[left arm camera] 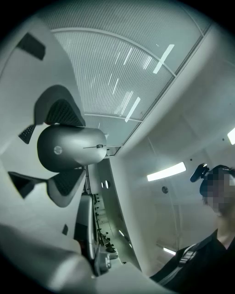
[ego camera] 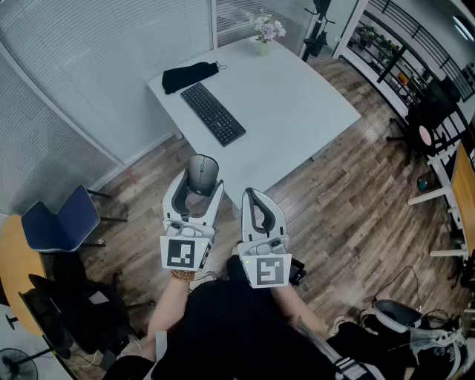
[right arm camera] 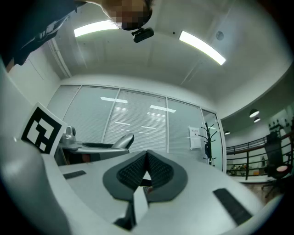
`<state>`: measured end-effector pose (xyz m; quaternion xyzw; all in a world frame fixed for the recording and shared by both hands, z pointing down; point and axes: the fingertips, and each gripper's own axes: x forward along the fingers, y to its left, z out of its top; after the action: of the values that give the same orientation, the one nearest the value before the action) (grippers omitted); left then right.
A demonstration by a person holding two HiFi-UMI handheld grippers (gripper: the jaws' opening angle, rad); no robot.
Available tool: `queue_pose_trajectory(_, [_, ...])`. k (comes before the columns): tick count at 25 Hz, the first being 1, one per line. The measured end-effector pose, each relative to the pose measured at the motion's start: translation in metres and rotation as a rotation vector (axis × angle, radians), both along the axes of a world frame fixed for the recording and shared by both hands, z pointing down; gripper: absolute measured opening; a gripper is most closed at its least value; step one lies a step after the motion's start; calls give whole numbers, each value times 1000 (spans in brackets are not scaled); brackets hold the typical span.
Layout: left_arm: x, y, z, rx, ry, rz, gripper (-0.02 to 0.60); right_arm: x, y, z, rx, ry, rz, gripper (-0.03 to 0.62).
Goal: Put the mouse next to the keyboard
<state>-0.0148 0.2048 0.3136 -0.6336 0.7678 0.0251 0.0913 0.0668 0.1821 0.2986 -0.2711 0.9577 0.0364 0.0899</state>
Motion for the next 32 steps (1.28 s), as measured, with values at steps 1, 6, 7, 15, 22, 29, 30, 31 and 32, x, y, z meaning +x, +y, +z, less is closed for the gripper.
queue_pose_trajectory(1, [4, 2, 1, 2, 8, 3, 296, 7, 1, 4, -8, 6, 2, -3])
queue_pose_trajectory(6, [12, 9, 4, 12, 33, 23, 296, 20, 10, 10, -12, 12, 1, -2])
queue_pose_trajectory(7, [11, 11, 4, 12, 32, 25, 296, 18, 12, 10, -9, 14, -1, -2])
queue_pose_trajectory(15, [12, 11, 7, 20, 44, 58, 296, 15, 19, 12, 8, 36, 12, -2])
queue_pose_trajectory(22, [7, 4, 9, 21, 49, 74, 296, 9, 14, 14, -2, 42, 23, -2])
queue_pose_trajectory(29, [1, -13, 11, 13, 44, 72, 296, 1, -5, 15, 1, 36, 22, -2])
queue_pose_trajectory(30, [0, -16, 11, 13, 43, 71, 296, 1, -9, 15, 0, 36, 22, -2])
queue_pose_trajectory(31, [0, -19, 11, 12, 43, 70, 296, 0, -13, 15, -1, 34, 21, -2])
queue_pose_trajectory(32, [-1, -22, 11, 12, 42, 68, 296, -1, -17, 15, -1, 33, 20, -2])
